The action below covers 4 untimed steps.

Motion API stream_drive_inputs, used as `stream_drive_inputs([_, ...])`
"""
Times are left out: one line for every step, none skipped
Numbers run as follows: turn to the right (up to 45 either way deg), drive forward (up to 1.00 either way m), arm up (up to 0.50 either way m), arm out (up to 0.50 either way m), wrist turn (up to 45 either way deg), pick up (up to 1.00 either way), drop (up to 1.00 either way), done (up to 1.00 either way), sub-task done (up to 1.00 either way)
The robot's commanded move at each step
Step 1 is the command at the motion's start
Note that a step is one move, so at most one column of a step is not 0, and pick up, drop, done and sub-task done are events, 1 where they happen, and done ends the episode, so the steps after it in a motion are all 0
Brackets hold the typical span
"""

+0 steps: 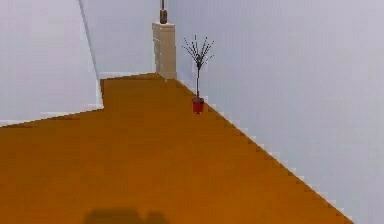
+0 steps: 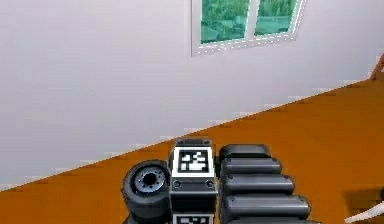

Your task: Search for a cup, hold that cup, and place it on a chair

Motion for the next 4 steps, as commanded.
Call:
stream_drive_inputs([-36.0,0.00,0.00,0.00,0.0,0.00,0.00,0.00,0.00])
stream_drive_inputs([45.0,0.00,0.00,0.00,0.0,0.00,0.00,0.00,0.00])
stream_drive_inputs([45.0,0.00,0.00,0.00,0.0,0.00,0.00,0.00,0.00])
stream_drive_inputs([45.0,0.00,0.00,0.00,0.0,0.00,0.00,0.00,0.00])
